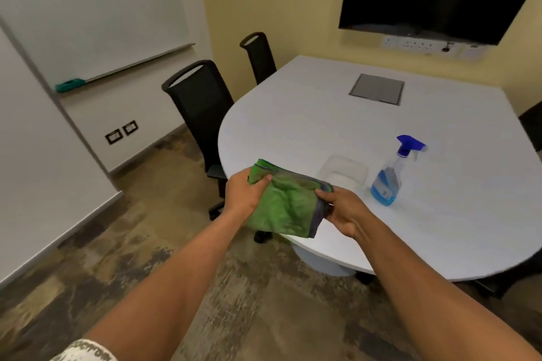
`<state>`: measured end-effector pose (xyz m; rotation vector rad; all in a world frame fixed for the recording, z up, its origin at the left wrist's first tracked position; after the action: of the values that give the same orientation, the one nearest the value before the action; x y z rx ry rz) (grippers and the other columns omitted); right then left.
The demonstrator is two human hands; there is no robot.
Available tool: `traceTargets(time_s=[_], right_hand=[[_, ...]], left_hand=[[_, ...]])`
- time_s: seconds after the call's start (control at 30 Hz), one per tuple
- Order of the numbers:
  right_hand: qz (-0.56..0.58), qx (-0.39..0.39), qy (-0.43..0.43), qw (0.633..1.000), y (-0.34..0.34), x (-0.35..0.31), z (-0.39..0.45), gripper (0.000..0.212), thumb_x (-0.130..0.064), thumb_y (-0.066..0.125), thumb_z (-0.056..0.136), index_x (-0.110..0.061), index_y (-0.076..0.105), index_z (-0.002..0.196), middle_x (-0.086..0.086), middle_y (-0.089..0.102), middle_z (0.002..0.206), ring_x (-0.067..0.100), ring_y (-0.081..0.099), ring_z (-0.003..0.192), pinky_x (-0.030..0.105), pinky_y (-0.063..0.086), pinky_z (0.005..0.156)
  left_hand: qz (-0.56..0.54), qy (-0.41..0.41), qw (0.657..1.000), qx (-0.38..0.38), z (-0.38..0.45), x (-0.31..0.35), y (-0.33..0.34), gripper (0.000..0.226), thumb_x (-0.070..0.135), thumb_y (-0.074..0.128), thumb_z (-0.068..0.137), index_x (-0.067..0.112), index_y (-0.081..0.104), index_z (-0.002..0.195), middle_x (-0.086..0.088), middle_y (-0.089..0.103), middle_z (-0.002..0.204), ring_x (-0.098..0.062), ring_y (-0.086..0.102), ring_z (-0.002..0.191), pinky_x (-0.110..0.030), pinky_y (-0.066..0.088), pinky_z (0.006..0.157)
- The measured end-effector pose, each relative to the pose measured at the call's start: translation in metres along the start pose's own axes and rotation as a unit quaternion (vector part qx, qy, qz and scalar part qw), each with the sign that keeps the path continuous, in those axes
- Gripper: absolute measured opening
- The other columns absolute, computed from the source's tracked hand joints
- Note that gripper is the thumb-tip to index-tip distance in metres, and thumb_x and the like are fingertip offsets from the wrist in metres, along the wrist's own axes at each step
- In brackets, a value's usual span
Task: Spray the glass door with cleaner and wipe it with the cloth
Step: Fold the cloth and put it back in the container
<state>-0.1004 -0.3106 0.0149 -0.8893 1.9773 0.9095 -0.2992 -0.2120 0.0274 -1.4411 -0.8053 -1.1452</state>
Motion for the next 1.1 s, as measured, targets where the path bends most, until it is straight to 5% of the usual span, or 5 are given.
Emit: traceTargets(time_s=[0.37, 0.57, 0.77, 0.93, 1.1], right_hand=[[-0.042, 0.087, -0.059, 0.994, -0.001, -0.056, 0.056, 0.029, 0.004, 0.06, 0.091, -0.004, 0.061, 0.119, 0.013, 0.064, 0.089, 0.015, 0.065, 0.061, 0.031, 0.06, 0.064], [0.102, 0.032, -0.001, 0.994, -0.015, -0.095, 0.097, 0.031, 0.005, 0.056, 0.093, 0.005, 0.057, 0.124, 0.021, 0.059, 0.103, 0.027, 0.066, 0.088, 0.032, 0.063, 0.068], [0.15, 0.028, 0.037, 0.988, -0.036, -0.12, 0.149, 0.007, -0.001, 0.055, 0.093, 0.004, 0.06, 0.097, 0.022, 0.065, 0.095, 0.03, 0.067, 0.091, 0.037, 0.062, 0.079], [0.18, -0.005, 0.065, 0.982, -0.047, -0.132, 0.182, 0.026, 0.004, 0.043, 0.091, 0.011, 0.055, 0.113, 0.026, 0.062, 0.112, 0.037, 0.067, 0.099, 0.042, 0.059, 0.088], [-0.09, -0.038, 0.034, 0.995, -0.064, -0.144, 0.192, 0.027, 0.001, 0.053, 0.095, -0.007, 0.066, 0.117, 0.015, 0.071, 0.111, 0.024, 0.071, 0.096, 0.033, 0.059, 0.086]], left_hand=[[0.1, 0.084, 0.986, -0.103, 0.076, 0.02, 0.084, 0.021, 0.035, 0.061, 0.095, 0.025, 0.069, 0.079, 0.006, 0.068, 0.069, -0.022, 0.065, 0.076, -0.04, 0.053, 0.072], [0.075, 0.094, 0.982, -0.144, 0.108, 0.028, 0.141, 0.045, 0.048, 0.049, 0.103, 0.027, 0.061, 0.065, 0.006, 0.064, 0.063, -0.016, 0.057, 0.063, -0.036, 0.048, 0.067], [-0.027, -0.025, 0.979, -0.2, 0.149, 0.035, 0.182, 0.047, 0.053, 0.035, 0.106, 0.028, 0.074, 0.097, 0.0, 0.075, 0.096, -0.016, 0.067, 0.089, -0.031, 0.052, 0.084], [-0.039, -0.036, 0.96, -0.274, 0.176, 0.036, 0.197, 0.015, 0.045, 0.057, 0.1, 0.035, 0.066, 0.105, 0.007, 0.073, 0.104, -0.015, 0.068, 0.101, -0.025, 0.053, 0.088], [-0.011, -0.081, 0.93, -0.358, 0.206, 0.027, 0.2, 0.02, 0.024, 0.068, 0.096, 0.021, 0.067, 0.116, -0.007, 0.075, 0.115, -0.025, 0.071, 0.109, -0.037, 0.057, 0.096]])
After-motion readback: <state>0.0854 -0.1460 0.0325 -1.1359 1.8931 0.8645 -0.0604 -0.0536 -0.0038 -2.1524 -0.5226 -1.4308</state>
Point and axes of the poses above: each hand's wrist, its own z-axis towards the middle knuckle, its own y-axis out of the palm, x = y × z, the point moved 1 cm from there along z, towards the middle knuckle
